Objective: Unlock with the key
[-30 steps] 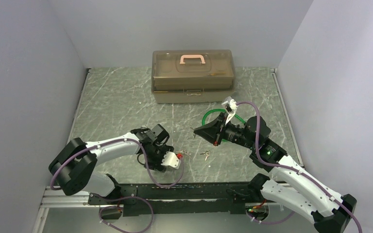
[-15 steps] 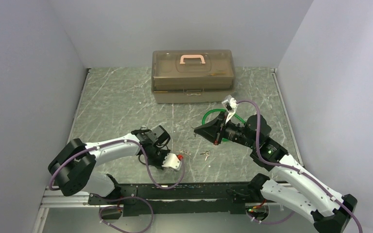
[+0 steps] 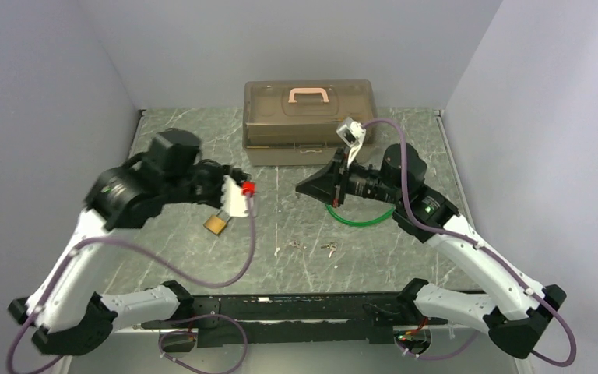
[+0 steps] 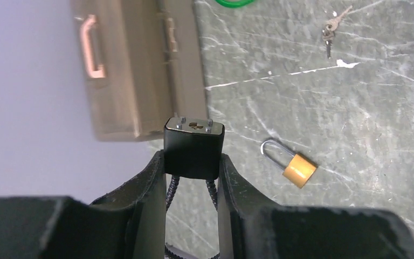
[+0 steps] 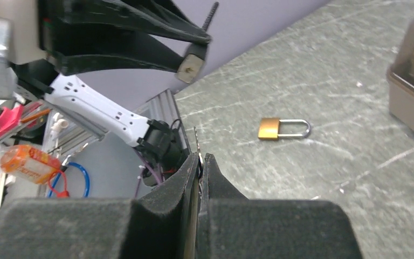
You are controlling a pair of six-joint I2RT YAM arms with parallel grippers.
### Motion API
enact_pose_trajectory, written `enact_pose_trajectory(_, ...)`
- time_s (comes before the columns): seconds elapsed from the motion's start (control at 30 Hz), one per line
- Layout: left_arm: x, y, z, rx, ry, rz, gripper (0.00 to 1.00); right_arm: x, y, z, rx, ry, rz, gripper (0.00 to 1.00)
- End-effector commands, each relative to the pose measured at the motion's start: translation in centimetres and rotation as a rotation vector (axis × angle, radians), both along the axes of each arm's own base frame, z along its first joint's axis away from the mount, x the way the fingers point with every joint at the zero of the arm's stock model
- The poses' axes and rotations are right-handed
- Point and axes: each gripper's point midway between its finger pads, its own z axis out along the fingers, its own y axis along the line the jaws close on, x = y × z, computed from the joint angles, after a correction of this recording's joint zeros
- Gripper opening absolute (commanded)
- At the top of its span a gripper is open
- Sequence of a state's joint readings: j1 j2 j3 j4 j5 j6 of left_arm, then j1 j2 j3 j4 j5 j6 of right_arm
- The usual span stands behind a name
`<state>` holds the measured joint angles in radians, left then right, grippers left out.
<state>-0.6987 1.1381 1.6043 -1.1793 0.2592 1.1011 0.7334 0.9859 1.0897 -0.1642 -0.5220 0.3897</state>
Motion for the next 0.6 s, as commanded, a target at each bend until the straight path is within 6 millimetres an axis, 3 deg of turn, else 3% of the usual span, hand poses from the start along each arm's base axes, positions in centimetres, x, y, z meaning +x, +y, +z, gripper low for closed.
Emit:
enact_pose_trajectory(0.0,-3.9,3.7,1.2,0.025,0.028,0.017,0.00,-1.2,1.8,3.1,0.022,-0.028,0.139,0.00)
enact_pose_trajectory(0.13,-4.5,5.1,4.3,-0.134,-0.132,0.083,0.06,-2.3,4.0,3.0,-0.025,-0.032,0.208,0.00)
enact_pose_trajectory(0.2,-4.8,6.2,5.3,-0.165,-0.139,0.126,0.00,-3.0,5.0,3.0,-0.046,-0.035,0.240,0.00)
enact_pose_trajectory(0.4,-4.0,7.5,6.7,-0.214,-0.288,0.182,0.00,-4.7,7.6,3.2,-0.109,-0.023,0.293,0.00)
enact_pose_trajectory(0.57,-2.7,8.2,6.3,-0.163,-0.338,0.225,0.00,-5.1,9.1,3.7,-0.166,-0.007,0.282,0.00)
